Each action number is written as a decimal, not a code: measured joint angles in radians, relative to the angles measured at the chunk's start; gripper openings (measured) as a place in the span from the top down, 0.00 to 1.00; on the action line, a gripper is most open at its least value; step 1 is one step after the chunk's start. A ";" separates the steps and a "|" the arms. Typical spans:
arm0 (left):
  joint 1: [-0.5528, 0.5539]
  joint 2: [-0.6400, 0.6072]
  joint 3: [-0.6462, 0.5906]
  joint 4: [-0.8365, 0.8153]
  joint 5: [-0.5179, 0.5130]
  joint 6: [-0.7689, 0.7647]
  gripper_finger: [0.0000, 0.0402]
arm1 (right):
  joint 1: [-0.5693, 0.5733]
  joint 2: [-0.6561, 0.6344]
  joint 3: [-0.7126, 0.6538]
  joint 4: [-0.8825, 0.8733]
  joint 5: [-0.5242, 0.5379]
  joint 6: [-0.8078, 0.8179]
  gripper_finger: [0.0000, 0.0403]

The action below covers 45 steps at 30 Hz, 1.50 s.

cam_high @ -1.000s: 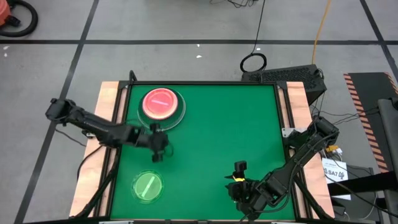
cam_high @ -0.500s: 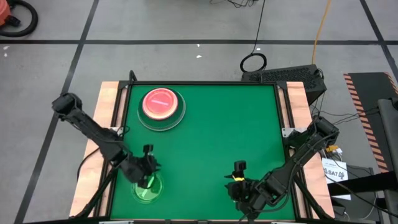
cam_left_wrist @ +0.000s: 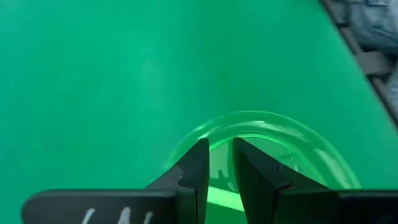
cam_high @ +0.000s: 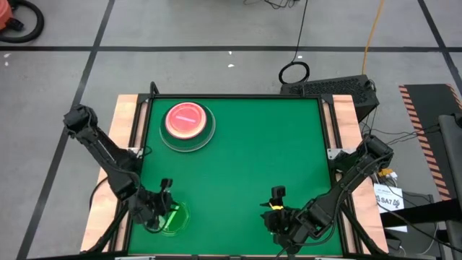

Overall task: Stack plastic plates
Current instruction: Stack the green transparent plate on the pink transparent plate

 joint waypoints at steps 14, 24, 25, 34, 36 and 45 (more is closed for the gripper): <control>-0.075 0.174 0.000 0.172 0.062 0.058 0.81 | 0.000 0.000 0.000 0.002 0.000 0.000 0.59; -0.074 0.189 0.000 0.166 -0.021 0.104 0.59 | 0.000 0.000 0.000 0.002 0.000 0.000 0.59; -0.074 0.189 0.000 0.158 -0.049 0.118 0.57 | 0.000 0.000 0.000 0.002 0.000 0.000 0.59; -0.010 0.188 0.000 -0.077 -0.111 -0.043 0.51 | 0.000 0.000 0.000 0.002 0.000 0.000 0.59; 0.007 0.188 0.000 -0.130 -0.081 -0.085 0.52 | 0.000 0.000 0.000 0.002 0.000 0.000 0.59; 0.056 0.188 0.000 -0.175 0.010 -0.132 0.67 | 0.000 0.000 0.000 0.002 0.000 0.000 0.59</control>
